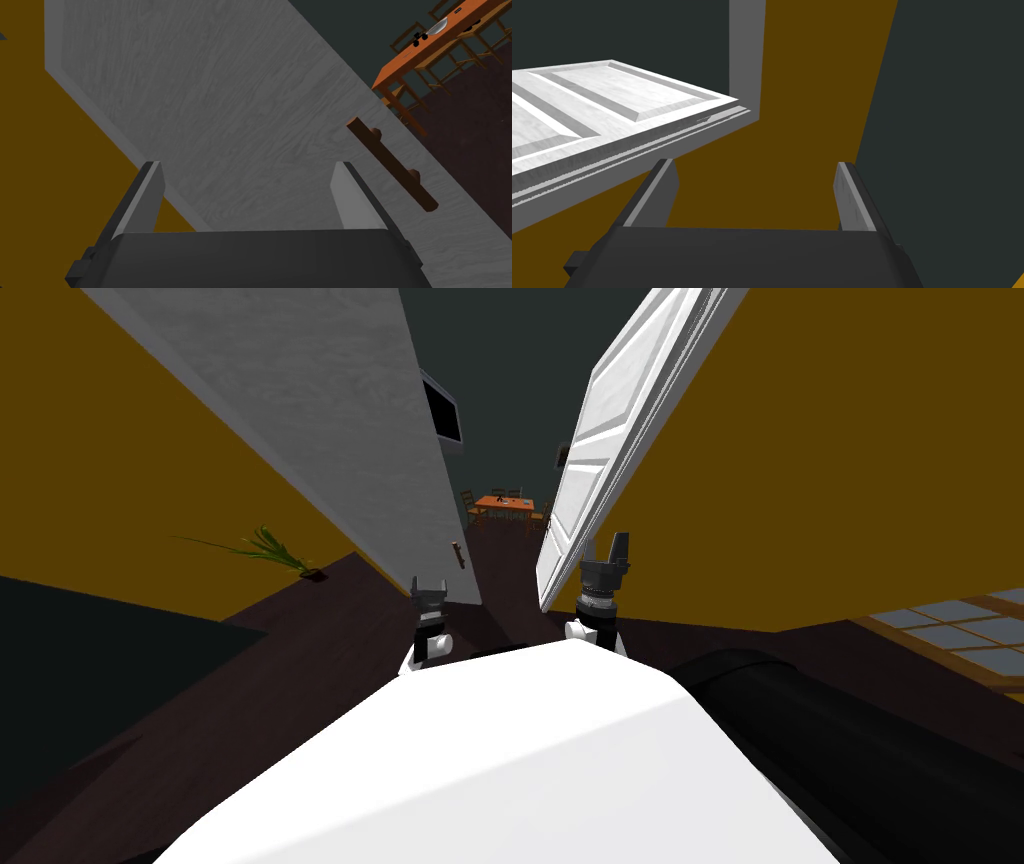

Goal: Push the door open

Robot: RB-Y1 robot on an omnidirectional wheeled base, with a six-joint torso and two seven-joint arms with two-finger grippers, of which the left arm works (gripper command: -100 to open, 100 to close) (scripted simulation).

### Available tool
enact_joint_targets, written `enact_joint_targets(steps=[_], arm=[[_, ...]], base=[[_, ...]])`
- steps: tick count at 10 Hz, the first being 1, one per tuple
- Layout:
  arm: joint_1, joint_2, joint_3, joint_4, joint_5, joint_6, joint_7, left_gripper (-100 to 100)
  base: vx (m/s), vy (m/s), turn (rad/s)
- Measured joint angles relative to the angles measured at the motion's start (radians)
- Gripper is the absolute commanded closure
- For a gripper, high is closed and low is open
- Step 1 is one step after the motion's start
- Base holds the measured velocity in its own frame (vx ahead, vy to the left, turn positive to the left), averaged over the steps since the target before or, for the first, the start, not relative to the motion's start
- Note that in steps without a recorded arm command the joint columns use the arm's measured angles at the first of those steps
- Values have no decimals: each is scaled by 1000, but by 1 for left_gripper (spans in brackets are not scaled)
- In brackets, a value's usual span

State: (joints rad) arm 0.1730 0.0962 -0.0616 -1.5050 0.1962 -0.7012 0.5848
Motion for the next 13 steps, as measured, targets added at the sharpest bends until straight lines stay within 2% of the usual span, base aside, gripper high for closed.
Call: enact_joint_targets(steps=[2, 6, 13], arm=[[-28, 2, 0, 60, 20, -8, 42, -100], [-56, -1, -10, 154, 56, -25, 121, -100], [-131, -8, -19, 338, 121, -53, 260, -100]], base=[[56, 93, -151], [57, 95, -141], [55, 100, -131]])
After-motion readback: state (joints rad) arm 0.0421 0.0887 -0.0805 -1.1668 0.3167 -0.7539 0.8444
